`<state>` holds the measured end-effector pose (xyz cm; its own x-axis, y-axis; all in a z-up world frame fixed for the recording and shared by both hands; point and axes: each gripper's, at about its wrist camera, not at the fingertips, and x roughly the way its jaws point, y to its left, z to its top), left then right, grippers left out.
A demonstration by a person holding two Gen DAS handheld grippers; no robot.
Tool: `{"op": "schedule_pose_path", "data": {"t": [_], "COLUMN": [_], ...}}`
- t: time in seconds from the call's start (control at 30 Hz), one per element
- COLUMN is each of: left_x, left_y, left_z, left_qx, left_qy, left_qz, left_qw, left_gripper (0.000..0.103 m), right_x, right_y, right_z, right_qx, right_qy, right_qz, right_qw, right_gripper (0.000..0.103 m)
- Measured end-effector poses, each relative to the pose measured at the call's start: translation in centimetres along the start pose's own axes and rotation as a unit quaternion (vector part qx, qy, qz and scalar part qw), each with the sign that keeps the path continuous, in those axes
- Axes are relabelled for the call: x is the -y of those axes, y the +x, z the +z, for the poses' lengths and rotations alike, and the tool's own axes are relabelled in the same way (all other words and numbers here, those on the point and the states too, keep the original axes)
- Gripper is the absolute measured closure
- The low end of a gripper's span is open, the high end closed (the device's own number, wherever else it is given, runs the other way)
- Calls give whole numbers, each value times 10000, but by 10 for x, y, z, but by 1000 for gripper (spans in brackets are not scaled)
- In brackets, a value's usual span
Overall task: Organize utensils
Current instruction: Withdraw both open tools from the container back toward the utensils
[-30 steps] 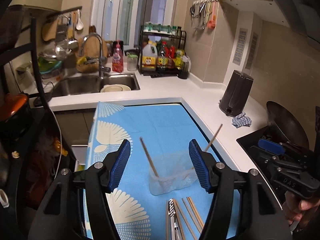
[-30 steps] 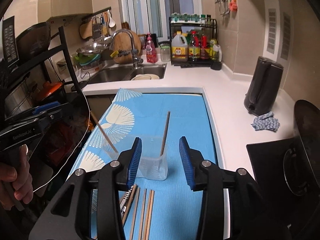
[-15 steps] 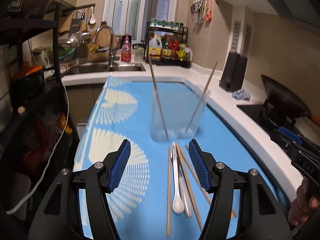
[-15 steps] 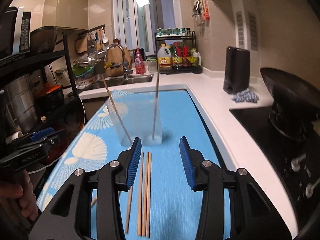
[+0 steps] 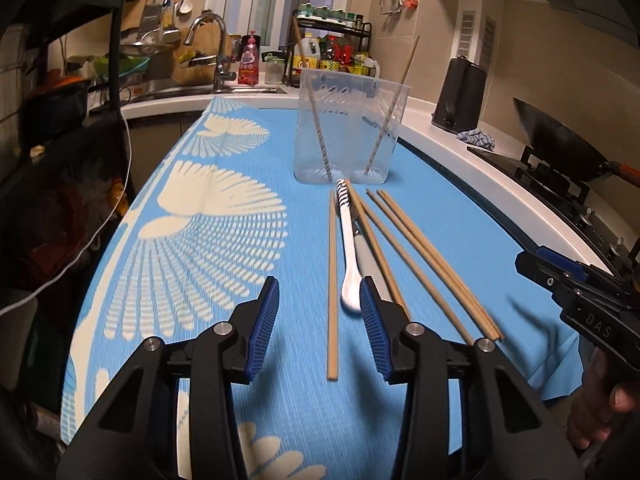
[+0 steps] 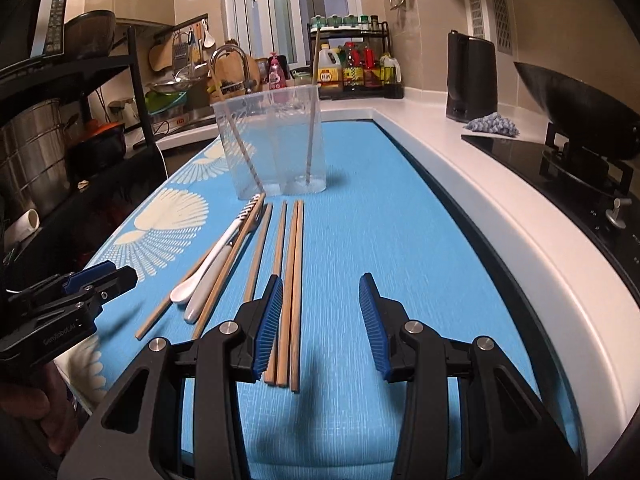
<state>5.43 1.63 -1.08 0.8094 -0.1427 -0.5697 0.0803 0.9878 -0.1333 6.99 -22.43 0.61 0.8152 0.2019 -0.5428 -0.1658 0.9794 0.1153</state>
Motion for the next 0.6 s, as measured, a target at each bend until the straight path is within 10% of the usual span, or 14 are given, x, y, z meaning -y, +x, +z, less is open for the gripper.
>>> {"op": "schedule_pose_path", "data": {"t": [0.6], "left_x": [9], "left_y": [11], "left_z": [-34], "left_qx": [-188], "left_qy": [68], "left_qz": [-109], "left_qw": [9997], "left_gripper": [77], "right_x": [6], "right_y": [31], "right_z": [-23], "right_qx": [-659], "right_qy": [182], "right_qz": [298], "right_qw": [9972], "right_gripper": [76]}}
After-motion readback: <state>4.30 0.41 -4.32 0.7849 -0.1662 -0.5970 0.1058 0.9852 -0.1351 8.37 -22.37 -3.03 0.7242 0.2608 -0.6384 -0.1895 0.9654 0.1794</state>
